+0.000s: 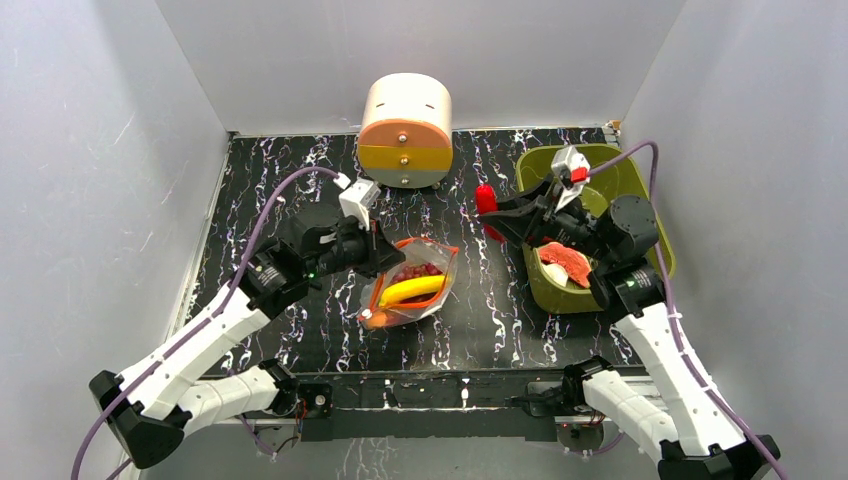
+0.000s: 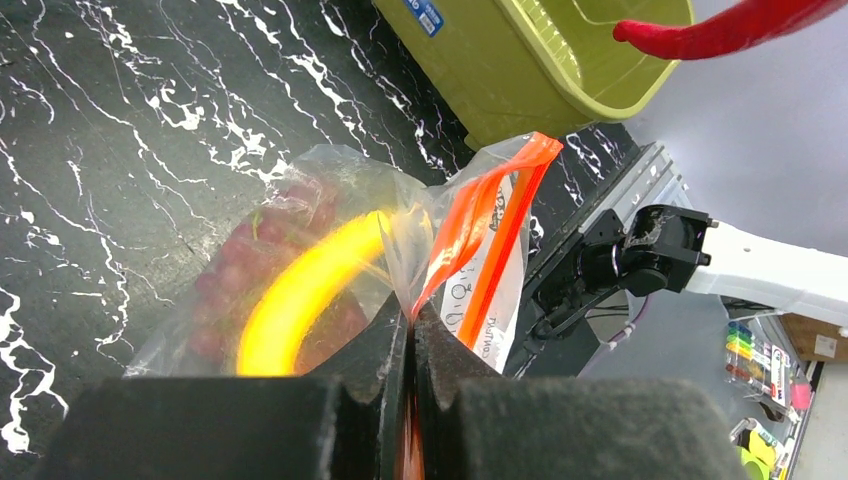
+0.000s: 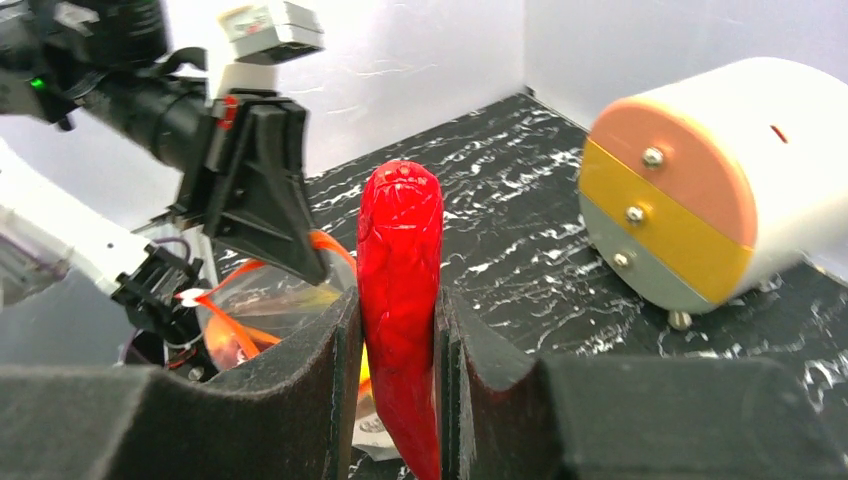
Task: Place the food in the zip-top bag and seal the zipper
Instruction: Place the fake vegetable in the zipper food storage bag.
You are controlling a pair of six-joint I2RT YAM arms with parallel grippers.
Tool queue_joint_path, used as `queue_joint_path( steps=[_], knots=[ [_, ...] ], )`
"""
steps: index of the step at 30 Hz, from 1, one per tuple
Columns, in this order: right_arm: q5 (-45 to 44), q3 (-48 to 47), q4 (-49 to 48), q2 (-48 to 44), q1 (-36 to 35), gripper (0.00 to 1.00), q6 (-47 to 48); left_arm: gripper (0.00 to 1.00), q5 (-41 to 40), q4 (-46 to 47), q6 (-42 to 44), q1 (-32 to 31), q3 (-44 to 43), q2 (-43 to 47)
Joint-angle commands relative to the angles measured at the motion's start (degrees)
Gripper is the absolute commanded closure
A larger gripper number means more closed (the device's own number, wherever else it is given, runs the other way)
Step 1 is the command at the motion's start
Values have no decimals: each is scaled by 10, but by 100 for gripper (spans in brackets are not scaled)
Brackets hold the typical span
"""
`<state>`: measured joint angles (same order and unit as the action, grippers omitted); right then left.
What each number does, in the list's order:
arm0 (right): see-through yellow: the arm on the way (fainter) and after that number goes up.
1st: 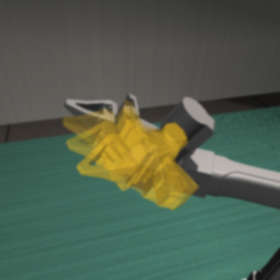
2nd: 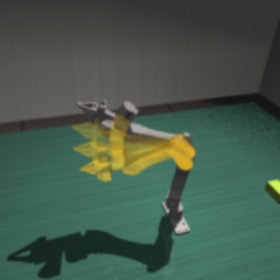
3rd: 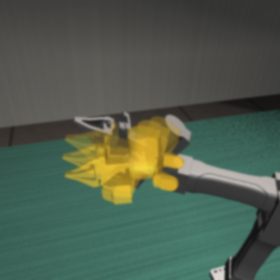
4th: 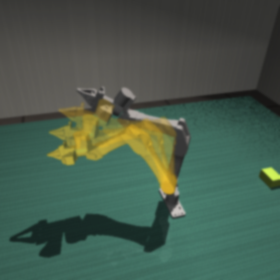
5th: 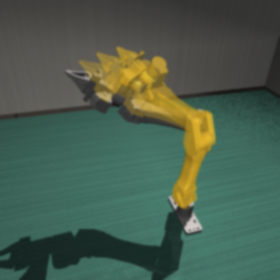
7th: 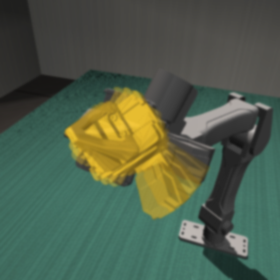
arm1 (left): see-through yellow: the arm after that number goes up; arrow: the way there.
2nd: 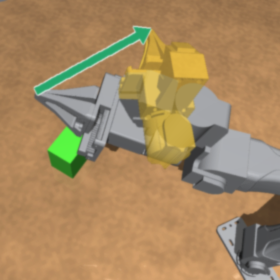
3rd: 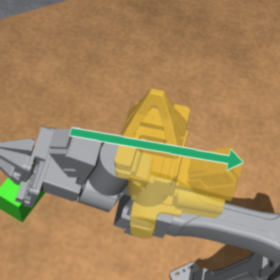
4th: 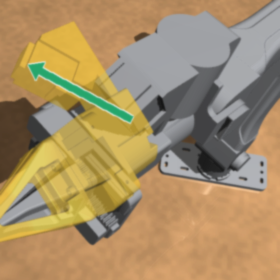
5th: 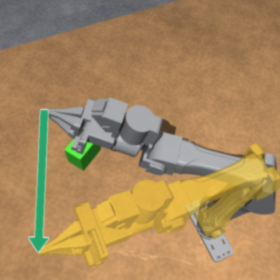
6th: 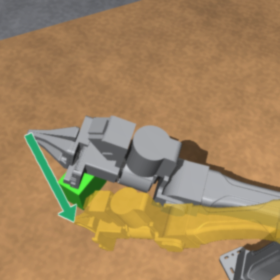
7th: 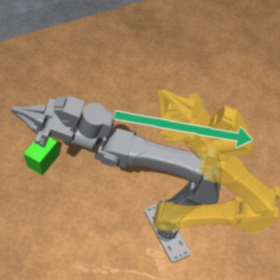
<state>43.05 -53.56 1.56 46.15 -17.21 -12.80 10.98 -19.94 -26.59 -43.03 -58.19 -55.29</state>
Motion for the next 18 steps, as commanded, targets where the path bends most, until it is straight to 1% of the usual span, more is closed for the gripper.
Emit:
queue_joint_path(
  steps=[1, 3, 5, 8, 10, 13, 16, 18],
  knots=[
    [77, 35, -155, -2, -26, 86, -9, 100, 31, 28, 7, -1, -7, -17],
    [90, 50, -197, 1, -48, 86, -4, 100, 38, 34, 0, -1, -6, -26],
    [97, 58, -217, 6, -74, 85, 13, 99, 47, 44, -16, -1, -1, -29],
    [96, 60, -213, 17, -116, 85, 44, 99, 64, 66, -44, -1, 14, -29],
    [97, 65, -222, 22, -142, 85, 50, 99, 69, 72, -53, -1, 19, -28],
    [79, 87, -245, 25, -190, 85, 67, 99, 67, 72, -50, -1, 18, -29],
    [59, 92, -232, 39, -235, 85, 103, 98, 73, 70, -43, -1, 11, -35],
    [66, 90, -218, 56, -261, 84, 128, 98, 80, 59, -38, -1, 4, -40]
  ],
)
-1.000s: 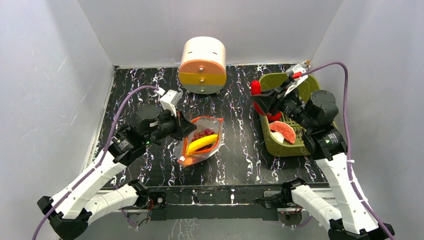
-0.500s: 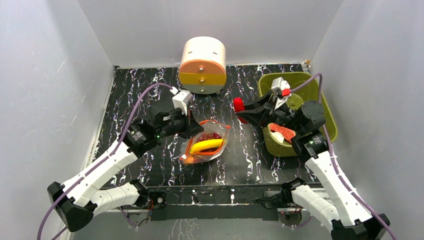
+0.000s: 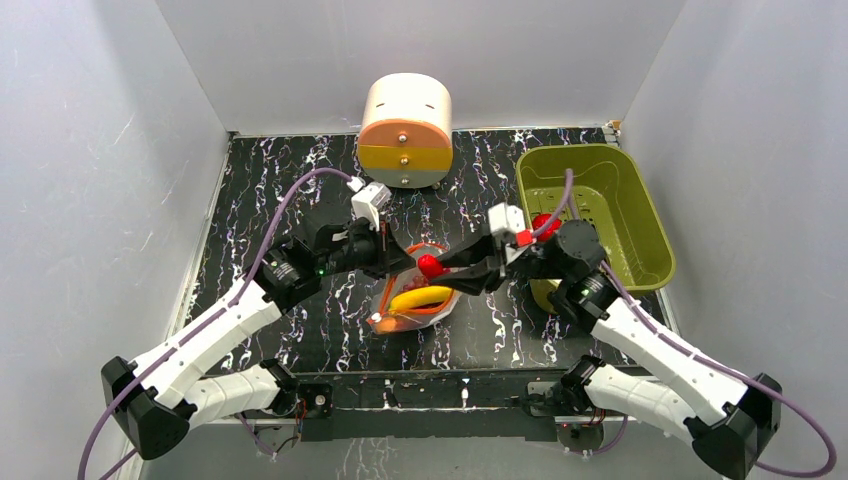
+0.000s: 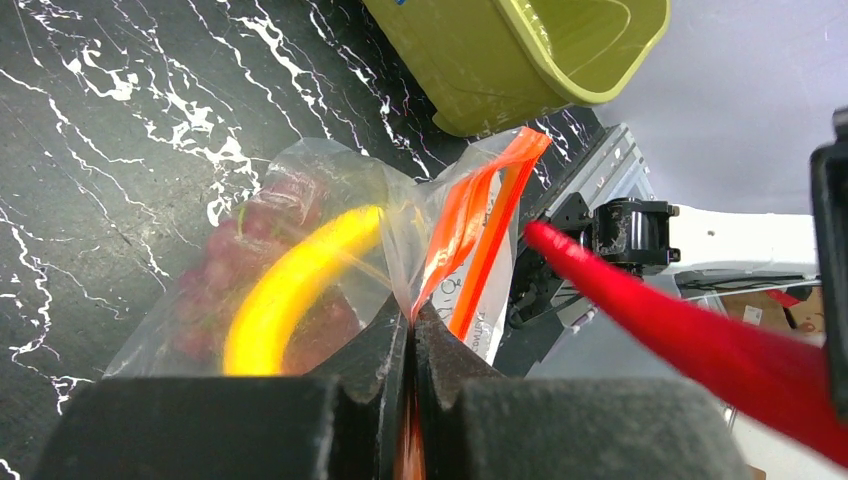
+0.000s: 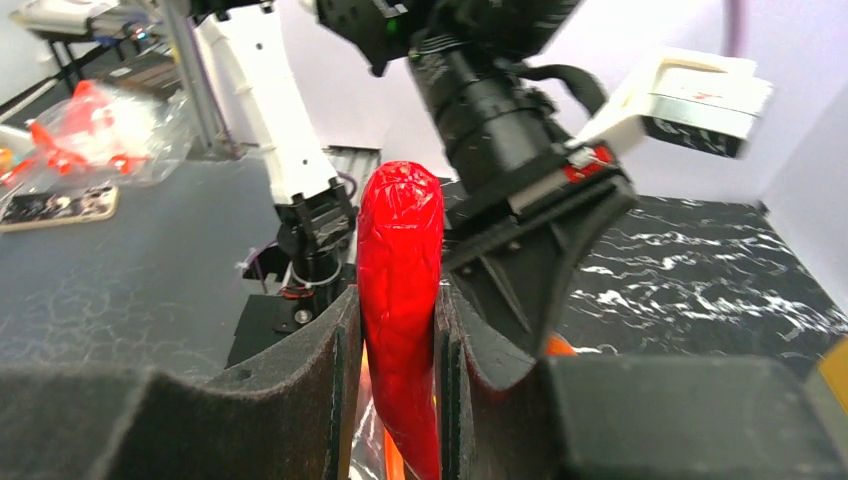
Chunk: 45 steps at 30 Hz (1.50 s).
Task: Place the food in the zip-top bag and seal the zipper
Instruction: Place the fake vegetable in the zipper food storage bag.
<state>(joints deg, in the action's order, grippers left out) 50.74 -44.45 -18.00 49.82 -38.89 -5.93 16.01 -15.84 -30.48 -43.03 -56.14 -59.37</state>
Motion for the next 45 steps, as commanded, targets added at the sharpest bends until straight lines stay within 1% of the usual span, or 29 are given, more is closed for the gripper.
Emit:
queue_joint_path(
  steps=[1, 5, 8, 10, 12, 16, 20, 24, 28, 30, 33, 36, 38, 42, 44, 45],
  knots=[
    [-10, -1, -13, 27, -55, 83, 77, 98, 31, 16, 0, -1, -17, 0],
    [-23, -2, 54, 55, -77, 83, 169, 100, 37, 26, -7, -1, -8, 12],
    [-56, -7, 138, 54, -78, 83, 268, 100, 38, 26, -9, -1, -9, 24],
    [-75, -3, 180, 49, -78, 83, 324, 100, 51, 28, -9, -1, -13, 29],
    [-93, -1, 220, 49, -79, 82, 378, 100, 82, 32, -7, -1, -16, 29],
    [-112, -8, 296, 55, -78, 81, 434, 100, 117, 44, -11, -1, -16, 29],
    [-126, 3, 305, 50, -79, 80, 449, 100, 125, 45, -15, -1, -13, 29],
    [-165, 8, 314, 52, -79, 79, 458, 100, 130, 48, -24, -1, -8, 34],
    [-211, 3, 321, 52, -79, 74, 463, 100, 132, 52, -27, -1, -7, 36],
    [-220, 4, 327, 55, -79, 70, 472, 100, 128, 54, -27, -1, -7, 34],
    [-225, -5, 344, 60, -79, 60, 466, 100, 127, 56, -23, -1, -9, 30],
    [-220, -25, 346, 57, -79, 48, 431, 100, 110, 41, -8, -1, -11, 28],
    [-210, -39, 343, 49, -79, 44, 408, 100, 91, 30, 4, -1, -9, 28],
    [-220, -35, 282, 21, -79, 45, 325, 100, 55, 11, 35, -1, -4, 27],
    [-230, -27, 237, 8, -79, 47, 258, 100, 26, -5, 59, -1, -3, 27],
    [-251, -26, 229, 4, -79, 48, 225, 100, 10, -14, 68, -1, 0, 31]
  ],
)
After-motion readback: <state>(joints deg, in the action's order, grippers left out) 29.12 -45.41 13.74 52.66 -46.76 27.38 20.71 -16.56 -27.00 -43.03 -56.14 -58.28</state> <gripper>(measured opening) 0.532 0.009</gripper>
